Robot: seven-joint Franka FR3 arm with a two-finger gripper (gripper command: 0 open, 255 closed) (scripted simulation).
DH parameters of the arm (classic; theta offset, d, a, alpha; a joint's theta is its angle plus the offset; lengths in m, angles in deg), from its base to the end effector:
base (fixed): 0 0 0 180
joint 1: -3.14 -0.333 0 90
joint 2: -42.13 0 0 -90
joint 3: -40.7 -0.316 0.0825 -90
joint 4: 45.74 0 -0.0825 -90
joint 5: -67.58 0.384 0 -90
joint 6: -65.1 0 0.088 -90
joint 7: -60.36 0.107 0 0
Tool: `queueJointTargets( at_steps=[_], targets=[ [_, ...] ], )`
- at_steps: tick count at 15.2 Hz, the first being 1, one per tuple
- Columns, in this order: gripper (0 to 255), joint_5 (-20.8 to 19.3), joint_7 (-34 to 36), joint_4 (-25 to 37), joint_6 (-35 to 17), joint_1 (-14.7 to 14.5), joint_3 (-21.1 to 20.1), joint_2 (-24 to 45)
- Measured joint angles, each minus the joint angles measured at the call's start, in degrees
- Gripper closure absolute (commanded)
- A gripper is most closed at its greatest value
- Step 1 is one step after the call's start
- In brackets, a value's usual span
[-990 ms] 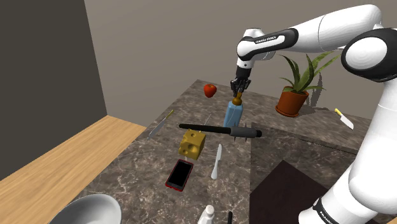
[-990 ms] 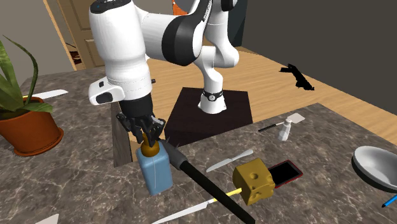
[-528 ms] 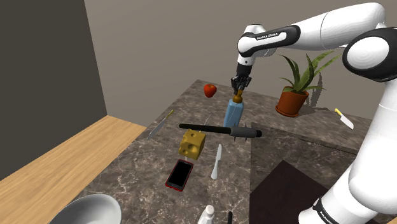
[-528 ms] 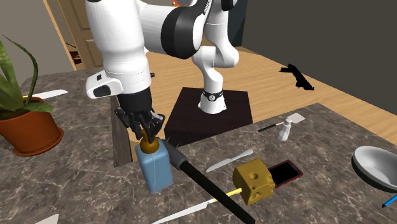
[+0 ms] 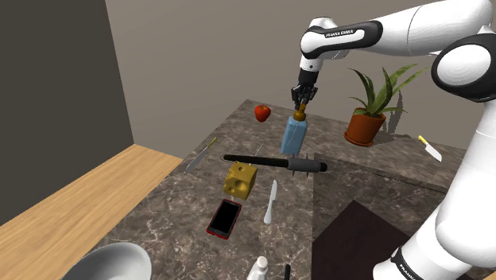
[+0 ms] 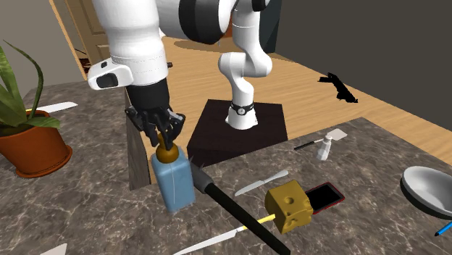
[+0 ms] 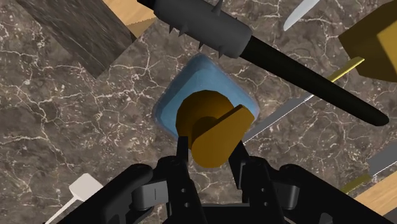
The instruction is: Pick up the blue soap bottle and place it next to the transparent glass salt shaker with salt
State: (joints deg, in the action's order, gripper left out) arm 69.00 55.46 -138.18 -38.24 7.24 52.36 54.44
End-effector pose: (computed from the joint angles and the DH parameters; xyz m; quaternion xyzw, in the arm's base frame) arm 0.6047 -0.1581 0.4995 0.9953 -0.0955 -0.0116 0.0076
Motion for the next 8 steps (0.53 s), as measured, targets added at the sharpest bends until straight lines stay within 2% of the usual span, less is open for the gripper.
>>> queueJointTargets(
  at_steps=[8],
  targets=[
    [255,0.0,0.1,6.5,6.1,0.1,0.0,0.4]
  ],
)
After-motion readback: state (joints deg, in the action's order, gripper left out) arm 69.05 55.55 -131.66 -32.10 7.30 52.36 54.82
